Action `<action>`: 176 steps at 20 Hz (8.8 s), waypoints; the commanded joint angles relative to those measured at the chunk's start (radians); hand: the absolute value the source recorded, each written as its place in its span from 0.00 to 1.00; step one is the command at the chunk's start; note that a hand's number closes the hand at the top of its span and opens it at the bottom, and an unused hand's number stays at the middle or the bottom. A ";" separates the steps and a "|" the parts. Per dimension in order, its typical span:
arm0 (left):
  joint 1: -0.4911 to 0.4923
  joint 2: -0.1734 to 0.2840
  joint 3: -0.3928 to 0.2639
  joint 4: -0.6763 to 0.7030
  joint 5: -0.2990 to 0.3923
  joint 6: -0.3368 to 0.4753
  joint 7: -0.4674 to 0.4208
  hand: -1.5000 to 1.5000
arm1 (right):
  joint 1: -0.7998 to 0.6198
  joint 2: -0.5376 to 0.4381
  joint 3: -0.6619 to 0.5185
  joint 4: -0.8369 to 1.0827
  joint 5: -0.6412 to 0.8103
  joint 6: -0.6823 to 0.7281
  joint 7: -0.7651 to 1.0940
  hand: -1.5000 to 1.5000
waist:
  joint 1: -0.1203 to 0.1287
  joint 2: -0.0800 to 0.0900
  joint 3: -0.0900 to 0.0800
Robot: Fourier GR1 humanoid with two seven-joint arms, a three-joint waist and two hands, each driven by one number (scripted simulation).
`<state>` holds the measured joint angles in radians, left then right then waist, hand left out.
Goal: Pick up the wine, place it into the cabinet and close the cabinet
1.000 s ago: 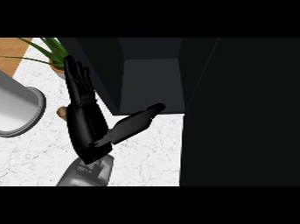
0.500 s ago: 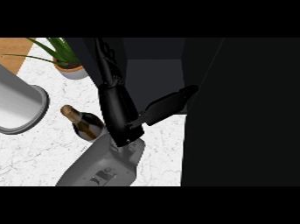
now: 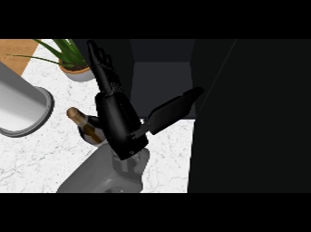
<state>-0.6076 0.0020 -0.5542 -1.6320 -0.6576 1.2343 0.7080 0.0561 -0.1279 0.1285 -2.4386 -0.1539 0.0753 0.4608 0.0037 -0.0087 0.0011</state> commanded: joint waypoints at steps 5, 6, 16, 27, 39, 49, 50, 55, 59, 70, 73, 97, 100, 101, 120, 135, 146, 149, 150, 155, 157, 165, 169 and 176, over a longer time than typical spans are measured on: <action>0.140 -0.002 0.044 -0.196 -0.227 -0.069 0.179 0.00 | -0.006 -0.008 -0.018 -0.128 -0.015 -0.029 0.092 0.00 | 0.002 0.001 0.000; 0.145 -0.002 0.021 -0.214 -0.302 -0.080 0.266 0.00 | 0.029 0.001 -0.002 -0.099 0.012 -0.010 0.027 0.00 | 0.003 -0.002 0.001; 0.310 0.023 0.054 -0.354 -0.369 -0.134 0.279 0.00 | 0.009 0.007 -0.008 -0.127 -0.011 -0.021 0.078 0.00 | -0.007 0.006 -0.001; 0.489 0.093 0.012 -0.436 -0.204 -0.037 0.207 0.00 | -0.072 -0.005 -0.022 -0.153 -0.002 -0.041 0.183 0.00 | -0.006 0.007 -0.002; 0.496 0.254 -0.010 -0.332 0.184 0.150 -0.027 0.00 | -0.170 -0.002 -0.047 -0.128 -0.015 -0.050 0.238 0.00 | -0.009 0.009 -0.003; 0.518 0.310 -0.025 -0.228 0.377 0.262 -0.238 0.00 | -0.061 0.017 -0.032 -0.203 -0.026 -0.029 0.217 0.00 | -0.022 0.009 -0.005; 0.549 0.273 -0.073 -0.228 0.387 0.262 -0.297 0.00 | -0.109 0.026 -0.009 -0.126 0.040 -0.033 0.180 0.00 | -0.013 0.010 -0.006; 0.519 0.291 -0.042 -0.213 0.474 0.247 -0.334 0.00 | -0.095 0.025 0.018 -0.216 0.020 -0.044 0.254 0.00 | -0.020 0.008 -0.007; 0.530 0.292 -0.004 -0.195 0.551 0.199 -0.399 0.00 | -0.126 0.011 -0.052 -0.147 -0.016 -0.028 0.220 0.00 | -0.019 0.010 -0.008; 0.622 0.150 0.135 -0.166 0.759 -0.018 -0.707 0.00 | -0.113 0.046 -0.008 -0.127 0.041 -0.033 0.179 0.00 | -0.007 0.008 -0.009; 0.649 0.077 0.195 -0.109 0.840 -0.122 -0.833 0.00 | -0.048 0.034 -0.019 -0.158 -0.003 0.005 0.157 0.00 | -0.014 0.008 -0.007; 0.455 -0.002 0.516 0.618 1.301 -0.659 -1.459 0.00 | -0.146 0.027 -0.072 -0.162 -0.023 -0.007 0.256 0.00 | -0.011 0.009 -0.001; 0.513 -0.002 0.517 0.621 1.325 -0.729 -1.552 0.00 | -0.097 0.044 -0.008 -0.239 0.023 -0.017 0.278 0.00 | -0.012 0.007 -0.001; 0.479 -0.002 0.447 0.657 1.409 -0.672 -1.605 0.00 | -0.091 0.047 -0.021 -0.170 0.039 0.002 0.209 0.00 | -0.012 0.008 -0.001; 0.365 0.107 0.367 0.825 1.205 -0.838 -1.529 1.00 | -0.123 0.068 0.007 -0.156 0.065 -0.025 0.236 0.00 | -0.010 0.005 -0.001; 0.584 0.372 0.312 0.369 1.181 -1.217 -1.452 1.00 | -0.212 0.042 -0.094 -0.033 0.007 0.001 0.211 0.00 | 0.003 0.007 -0.001; 0.624 0.390 0.261 -0.063 1.149 -1.080 -1.122 1.00 | -0.109 0.063 -0.074 -0.115 -0.008 0.028 0.200 0.00 | -0.004 0.006 0.000; 0.593 0.376 0.234 -0.143 1.125 -1.017 -0.992 1.00 | -0.156 0.055 -0.098 -0.077 -0.021 0.021 0.221 0.00 | -0.004 0.007 0.000; 0.515 0.346 0.234 -0.106 1.109 -0.974 -0.960 1.00 | -0.169 0.054 -0.073 -0.130 -0.011 0.011 0.268 0.00 | -0.010 0.007 -0.001; 0.448 0.276 0.171 -0.126 1.071 -0.973 -0.886 1.00 | -0.143 0.050 -0.084 -0.146 -0.031 0.023 0.270 0.00 | -0.014 0.008 -0.001; 0.408 0.235 0.137 -0.202 1.032 -0.889 -0.812 1.00 | -0.142 0.078 -0.016 -0.157 0.044 -0.001 0.279 0.00 | -0.014 0.006 -0.001; 0.291 0.064 0.032 -0.174 0.874 -0.746 -0.688 1.00 | -0.047 0.099 0.002 -0.113 0.053 0.051 0.142 0.00 | -0.014 0.007 0.000; 0.219 0.041 0.075 -0.205 0.845 -0.708 -0.559 1.00 | -0.125 0.099 -0.011 -0.125 0.051 0.002 0.230 0.00 | -0.008 0.006 -0.001; 0.042 -0.001 0.068 -0.022 0.802 -0.597 -0.580 1.00 | -0.145 0.075 -0.075 -0.105 -0.009 0.028 0.217 0.00 | -0.015 0.008 -0.001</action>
<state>-0.4533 0.0190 -0.4777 -1.7125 0.1557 0.5499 0.0947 -0.0822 -0.0533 0.0699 -2.4816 -0.0872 0.1091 0.6502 -0.0088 -0.0011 0.0005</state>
